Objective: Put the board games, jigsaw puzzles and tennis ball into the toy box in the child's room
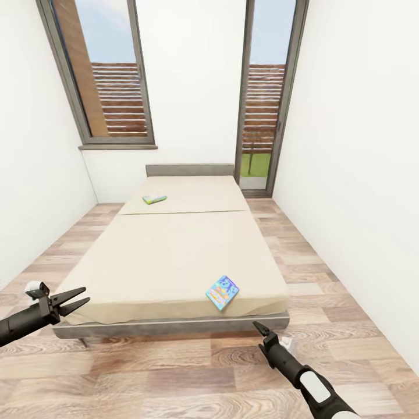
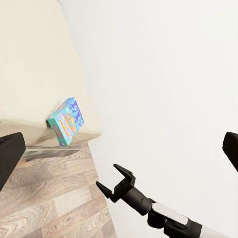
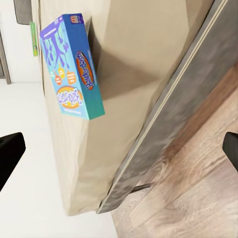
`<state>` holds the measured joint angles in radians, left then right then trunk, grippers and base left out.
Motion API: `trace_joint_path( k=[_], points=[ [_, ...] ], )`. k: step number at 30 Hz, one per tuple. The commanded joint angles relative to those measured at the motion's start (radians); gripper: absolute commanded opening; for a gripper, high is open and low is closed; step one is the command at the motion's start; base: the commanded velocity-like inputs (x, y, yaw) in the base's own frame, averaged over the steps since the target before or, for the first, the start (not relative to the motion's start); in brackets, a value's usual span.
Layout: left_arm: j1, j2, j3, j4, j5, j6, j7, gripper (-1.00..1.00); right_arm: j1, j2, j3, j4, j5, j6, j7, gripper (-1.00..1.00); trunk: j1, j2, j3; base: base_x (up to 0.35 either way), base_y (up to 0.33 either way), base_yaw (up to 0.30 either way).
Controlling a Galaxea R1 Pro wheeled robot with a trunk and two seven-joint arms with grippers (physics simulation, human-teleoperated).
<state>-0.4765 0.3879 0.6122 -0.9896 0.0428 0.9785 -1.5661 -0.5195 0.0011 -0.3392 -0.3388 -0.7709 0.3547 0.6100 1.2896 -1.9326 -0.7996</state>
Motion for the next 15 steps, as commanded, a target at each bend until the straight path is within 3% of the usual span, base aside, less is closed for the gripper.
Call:
trace_joint_path(
  k=[1,15],
  points=[
    [-0.001,0.0,0.001,0.0,-0.001,0.011,-0.005,1.0,-0.001,0.001,-0.003,0.001,-0.009,0.009,0.001,1.0,0.0,0.0,-0.001,0.002,0.167,0.0],
    [-0.001,-0.001,0.0,0.0,-0.002,0.009,-0.005,1.0,-0.001,0.001,-0.002,0.001,-0.008,0.01,0.002,1.0,0.0,0.0,-0.001,0.021,0.077,0.0]
  ],
)
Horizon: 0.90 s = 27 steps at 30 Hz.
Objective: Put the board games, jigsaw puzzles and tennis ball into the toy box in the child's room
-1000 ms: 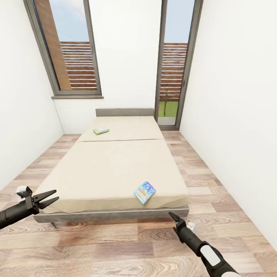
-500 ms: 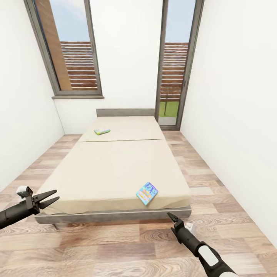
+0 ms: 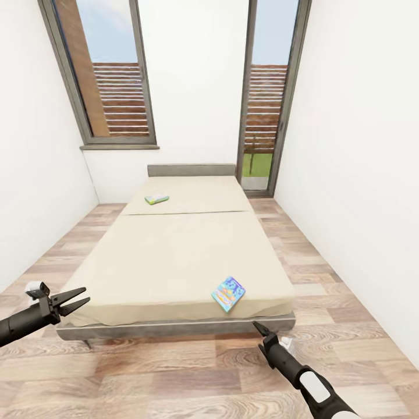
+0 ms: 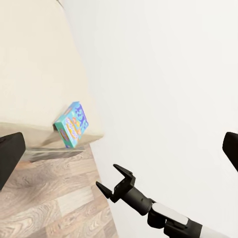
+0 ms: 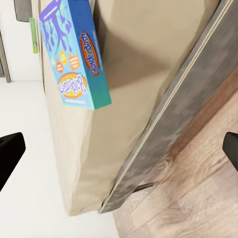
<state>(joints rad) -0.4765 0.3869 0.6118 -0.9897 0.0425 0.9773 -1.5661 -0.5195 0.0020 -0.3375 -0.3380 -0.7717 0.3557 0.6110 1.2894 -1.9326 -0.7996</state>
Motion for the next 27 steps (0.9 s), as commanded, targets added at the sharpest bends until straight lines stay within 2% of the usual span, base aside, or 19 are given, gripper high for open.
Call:
trace_joint_path(
  k=[1,18,27],
  points=[
    [-0.001,0.0,0.0,0.0,-0.002,0.011,-0.005,1.0,-0.001,0.001,-0.003,0.0,-0.008,0.009,0.001,1.0,0.0,0.0,-0.001,0.158,0.137,0.0],
    [-0.001,0.0,-0.001,0.0,-0.003,0.009,-0.005,1.0,-0.001,0.002,-0.003,-0.001,-0.008,0.009,0.0,1.0,0.0,0.0,-0.001,0.11,0.065,0.0],
    [-0.001,0.0,-0.001,0.0,-0.002,0.009,-0.005,1.0,-0.001,0.004,-0.003,-0.001,-0.008,0.009,0.0,1.0,0.0,0.0,-0.001,0.045,0.02,0.0]
  ],
)
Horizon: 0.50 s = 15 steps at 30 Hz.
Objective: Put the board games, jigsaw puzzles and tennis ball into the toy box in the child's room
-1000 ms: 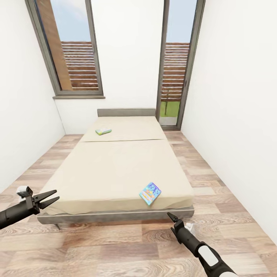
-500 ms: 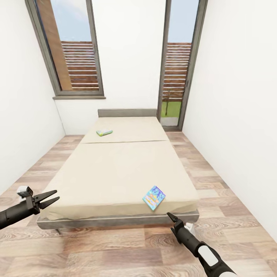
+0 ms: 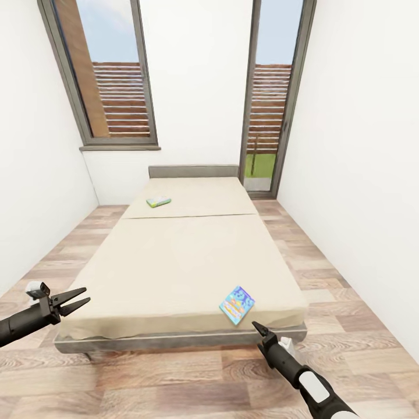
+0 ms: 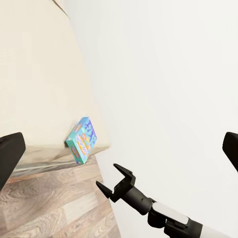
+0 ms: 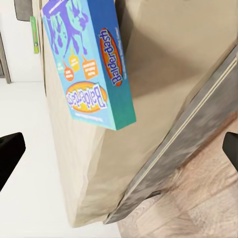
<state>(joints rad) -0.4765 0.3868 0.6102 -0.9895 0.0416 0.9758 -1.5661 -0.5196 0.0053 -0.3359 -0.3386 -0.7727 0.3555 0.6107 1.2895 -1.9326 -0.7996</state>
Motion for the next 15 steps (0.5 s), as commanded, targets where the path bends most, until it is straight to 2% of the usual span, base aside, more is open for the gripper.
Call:
trace_joint_path(
  k=[1,6,15],
  points=[
    [-0.001,0.0,0.0,0.0,-0.002,0.011,-0.005,1.0,0.0,0.001,-0.005,0.0,-0.007,0.009,0.0,1.0,0.0,0.0,-0.001,0.114,0.031,0.0],
    [-0.001,0.0,0.001,0.0,-0.001,0.011,-0.005,1.0,0.0,0.001,-0.005,0.0,-0.007,0.008,0.0,1.0,0.0,0.0,-0.001,0.084,0.023,0.0],
    [-0.001,0.001,0.003,0.0,0.0,0.011,-0.005,1.0,0.0,0.001,-0.005,0.0,-0.007,0.009,0.001,1.0,0.0,0.0,-0.001,0.015,0.004,0.0]
  ],
)
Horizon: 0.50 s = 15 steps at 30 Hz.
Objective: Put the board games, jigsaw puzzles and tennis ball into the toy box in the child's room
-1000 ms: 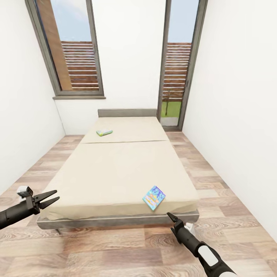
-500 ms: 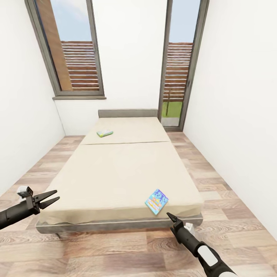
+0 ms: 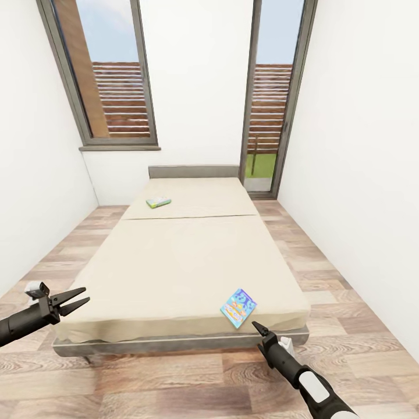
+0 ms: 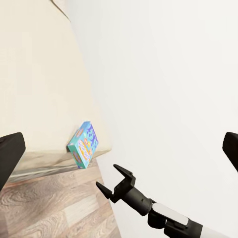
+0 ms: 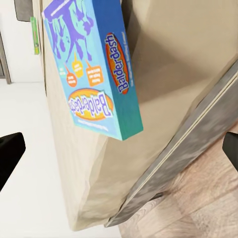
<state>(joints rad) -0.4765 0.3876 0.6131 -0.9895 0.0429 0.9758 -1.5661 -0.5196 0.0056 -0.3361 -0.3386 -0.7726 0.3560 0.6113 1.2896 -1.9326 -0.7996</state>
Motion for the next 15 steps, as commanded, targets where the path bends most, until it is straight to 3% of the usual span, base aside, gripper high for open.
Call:
trace_joint_path(
  k=[1,7,15],
  points=[
    [-0.001,0.0,0.0,0.0,-0.002,0.011,-0.005,1.0,0.0,0.001,-0.004,0.0,-0.007,0.009,0.0,1.0,0.0,0.0,-0.001,0.004,0.001,0.0],
    [-0.001,0.0,0.001,-0.001,-0.001,0.011,-0.005,1.0,0.0,0.001,-0.004,0.0,-0.007,0.009,0.0,1.0,0.0,0.0,-0.001,0.001,0.0,0.0],
    [-0.001,0.001,0.002,-0.001,-0.001,0.012,-0.005,1.0,0.0,0.001,-0.004,0.0,-0.007,0.008,0.001,1.0,0.031,-0.056,-0.026,0.0,0.0,0.0]
  ],
)
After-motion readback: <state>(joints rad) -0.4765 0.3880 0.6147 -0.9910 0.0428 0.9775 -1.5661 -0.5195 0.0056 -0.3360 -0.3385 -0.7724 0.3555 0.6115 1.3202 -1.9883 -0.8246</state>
